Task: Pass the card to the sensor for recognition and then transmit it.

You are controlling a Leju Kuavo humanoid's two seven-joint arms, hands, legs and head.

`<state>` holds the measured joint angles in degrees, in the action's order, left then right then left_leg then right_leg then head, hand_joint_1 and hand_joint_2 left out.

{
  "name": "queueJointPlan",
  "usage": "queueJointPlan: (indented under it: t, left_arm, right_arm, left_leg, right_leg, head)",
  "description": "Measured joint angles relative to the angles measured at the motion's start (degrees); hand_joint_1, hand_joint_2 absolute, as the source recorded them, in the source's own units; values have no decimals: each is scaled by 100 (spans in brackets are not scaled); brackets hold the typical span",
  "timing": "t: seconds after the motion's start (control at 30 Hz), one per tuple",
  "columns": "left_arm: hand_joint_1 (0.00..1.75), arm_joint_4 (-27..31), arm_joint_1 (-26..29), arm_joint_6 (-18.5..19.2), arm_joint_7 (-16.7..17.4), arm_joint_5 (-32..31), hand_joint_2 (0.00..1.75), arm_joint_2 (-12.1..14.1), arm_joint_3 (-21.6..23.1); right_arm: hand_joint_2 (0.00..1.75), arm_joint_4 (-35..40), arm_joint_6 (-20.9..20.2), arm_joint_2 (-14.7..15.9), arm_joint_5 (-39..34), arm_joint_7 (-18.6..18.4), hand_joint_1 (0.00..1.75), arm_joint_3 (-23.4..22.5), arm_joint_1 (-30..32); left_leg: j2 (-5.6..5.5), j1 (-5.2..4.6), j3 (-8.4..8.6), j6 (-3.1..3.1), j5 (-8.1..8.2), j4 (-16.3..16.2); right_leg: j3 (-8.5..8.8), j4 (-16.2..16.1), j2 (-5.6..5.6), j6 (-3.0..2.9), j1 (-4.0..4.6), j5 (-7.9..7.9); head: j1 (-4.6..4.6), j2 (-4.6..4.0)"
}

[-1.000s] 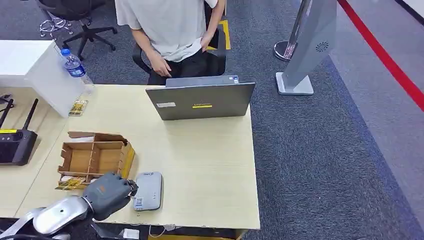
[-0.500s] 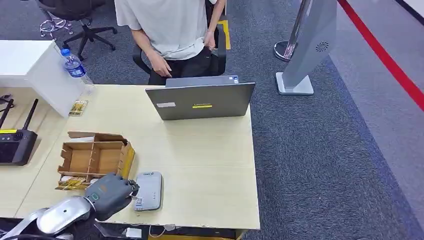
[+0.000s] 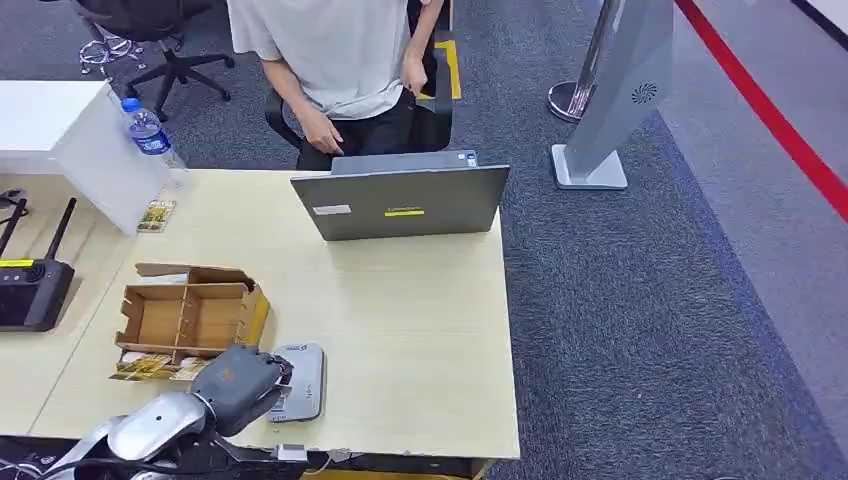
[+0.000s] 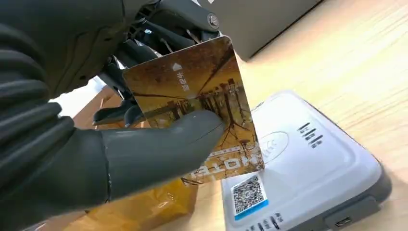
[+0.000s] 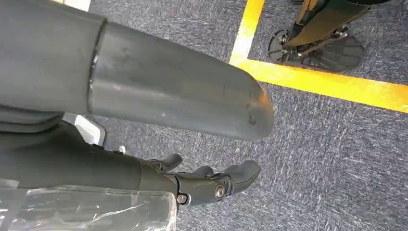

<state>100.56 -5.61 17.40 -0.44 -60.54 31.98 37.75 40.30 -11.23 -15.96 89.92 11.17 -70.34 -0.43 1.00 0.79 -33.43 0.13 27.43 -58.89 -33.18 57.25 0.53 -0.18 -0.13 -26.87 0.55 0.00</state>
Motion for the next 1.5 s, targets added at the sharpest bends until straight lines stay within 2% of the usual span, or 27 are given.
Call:
queueJointPlan:
  t: [0.2,0.27,0.33,0.37,0.43,0.53,0.6,0.67,0.83,0.93,1.13,1.3,1.5]
  left_arm:
    - [175,-52,-39,234,85,81,175,-33,0]
    - [175,-81,-72,43,81,125,175,-48,0]
    - [175,-127,-109,-522,28,48,175,-162,-19]
    - [175,-133,-158,-892,22,-54,175,-294,-72]
    - [175,-131,-341,-1354,82,-298,175,-670,-281]
    - [175,-131,-671,-1539,315,-628,175,-1260,-689]
    - [175,-157,-933,-1504,363,-802,175,-1616,-1118]
    - [175,-300,-1287,-1388,398,-947,175,-1843,-1485]
    - [175,-1081,-2081,-1098,531,-1217,175,-2212,-2318]
    - [175,-1533,-2524,-1008,632,-1454,175,-2387,-2654]
    - [175,-2148,-3125,-853,719,-1652,175,-2767,-2946]
    - [175,-2325,-3391,-778,719,-1716,175,-3009,-2977]
    - [175,-2400,-3501,-710,717,-1722,175,-3145,-2979]
  right_arm:
    - [0,-13,44,2,0,-2,0,79,7]
    - [0,-37,74,4,0,-2,0,107,6]
    - [0,-44,70,2,0,18,0,109,20]
    - [0,-20,16,-13,0,44,0,109,41]
    - [0,102,-104,-89,0,87,0,111,85]
    - [0,206,-188,-144,0,98,0,162,99]
    - [0,216,-157,-146,0,81,0,234,100]
    - [0,210,-109,-144,0,61,0,289,90]
    - [0,29,67,-96,0,-52,0,485,81]
    - [0,-111,164,-68,0,-120,0,603,75]
    - [0,-323,221,-28,0,-149,0,795,79]
    - [0,-437,249,-15,0,-146,0,846,78]
    - [0,-551,299,18,0,-140,0,852,74]
  left_leg:
    - [0,0,3,0,0,0]
    - [0,0,5,2,-1,0]
    - [0,-1,4,1,-4,-2]
    - [-10,-1,2,1,-6,-3]
    - [-29,-1,-3,2,-8,-3]
    - [-23,-7,-1,1,-9,-4]
    - [-14,-8,-2,1,-9,-5]
    - [-18,-6,-2,2,-12,-5]
    - [-14,0,-9,2,-25,-5]
    - [-10,-1,-7,0,-26,-4]
    - [-16,-4,-12,0,-26,-5]
    - [-15,-8,-13,1,-26,-5]
    - [-14,-7,-12,1,-26,-5]
  right_leg:
    - [4,0,2,0,0,0]
    - [5,0,2,0,0,0]
    - [1,0,2,0,0,2]
    - [2,-1,13,1,0,2]
    - [9,-1,31,3,-1,3]
    - [7,0,24,9,-5,10]
    - [-1,-1,14,8,-5,16]
    - [1,-1,16,9,-5,16]
    - [-6,1,15,2,0,21]
    - [-7,4,12,1,0,22]
    - [-7,4,14,1,-2,22]
    - [-7,3,14,2,-6,23]
    - [-8,3,13,2,-5,22]
  head:
    - [0,0]
    - [0,0]
    - [2,0]
    - [2,0]
    - [0,0]
    - [0,0]
    - [-4,0]
    - [-7,0]
    - [2,0]
    - [9,0]
    - [9,0]
    - [9,0]
    - [9,0]
